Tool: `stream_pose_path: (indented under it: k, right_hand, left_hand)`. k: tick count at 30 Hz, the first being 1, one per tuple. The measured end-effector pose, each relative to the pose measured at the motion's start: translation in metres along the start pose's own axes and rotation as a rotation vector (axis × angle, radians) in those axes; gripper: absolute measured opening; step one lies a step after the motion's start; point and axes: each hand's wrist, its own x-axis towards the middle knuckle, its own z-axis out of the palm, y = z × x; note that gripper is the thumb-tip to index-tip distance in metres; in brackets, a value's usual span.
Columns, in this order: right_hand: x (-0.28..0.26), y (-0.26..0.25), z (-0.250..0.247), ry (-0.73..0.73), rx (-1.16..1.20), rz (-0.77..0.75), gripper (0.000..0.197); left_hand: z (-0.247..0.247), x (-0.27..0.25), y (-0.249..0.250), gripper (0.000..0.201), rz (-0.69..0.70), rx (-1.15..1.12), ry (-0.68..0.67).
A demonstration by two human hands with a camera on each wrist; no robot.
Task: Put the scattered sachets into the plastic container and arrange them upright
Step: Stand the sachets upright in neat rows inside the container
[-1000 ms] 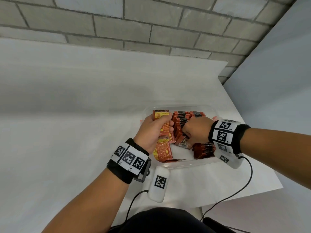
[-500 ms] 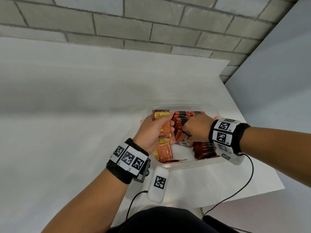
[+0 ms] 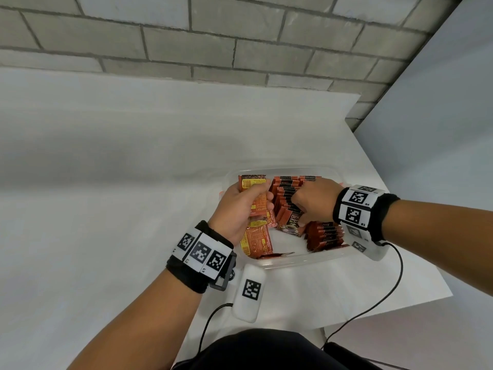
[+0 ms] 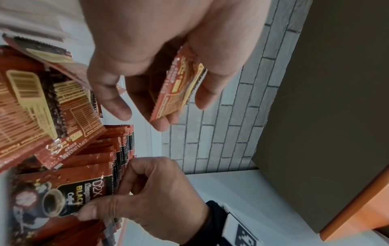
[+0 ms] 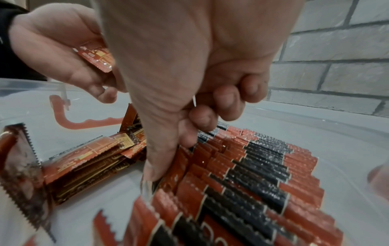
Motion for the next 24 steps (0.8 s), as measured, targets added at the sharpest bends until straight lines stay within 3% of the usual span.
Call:
stream_pose_path:
  k: [7,10,14,17,21,24]
  right_hand:
    - [-0.003,0.000,0.000,0.020,0.055,0.007,0.037]
    - [-0.011,0.004,-0.007,0.050,0.201,0.043,0.034]
    - [-0.028,0.009,-0.025,0.384,0.744,0.083,0.019]
    - [-0.038,-0.001,-0.034,0.457,1.037,0.025,0.021]
    - [-0.045,-0.007,-0.031,0.555,1.079,0.023,0.011]
    - [-0.051,-0.001,-0.027,0.830,1.008,0.095,0.016]
  left_hand:
    - [0.001,0.000,0.000,0.015,0.005,-0.017,0.002]
    - [0.000,-0.001,0.001,0.016,-0.024,-0.089,0.003]
    - [0.002,-0.001,0.006,0.014,-0.075,-0.141,-0.015]
    - [0.008,0.000,0.010,0.018,-0.056,-0.017,-0.079]
    - [0.017,0.002,0.014,0.015,0.002,0.067,-0.090]
    - [0.018,0.004,0.016,0.042,-0.078,-0.061,-0.005]
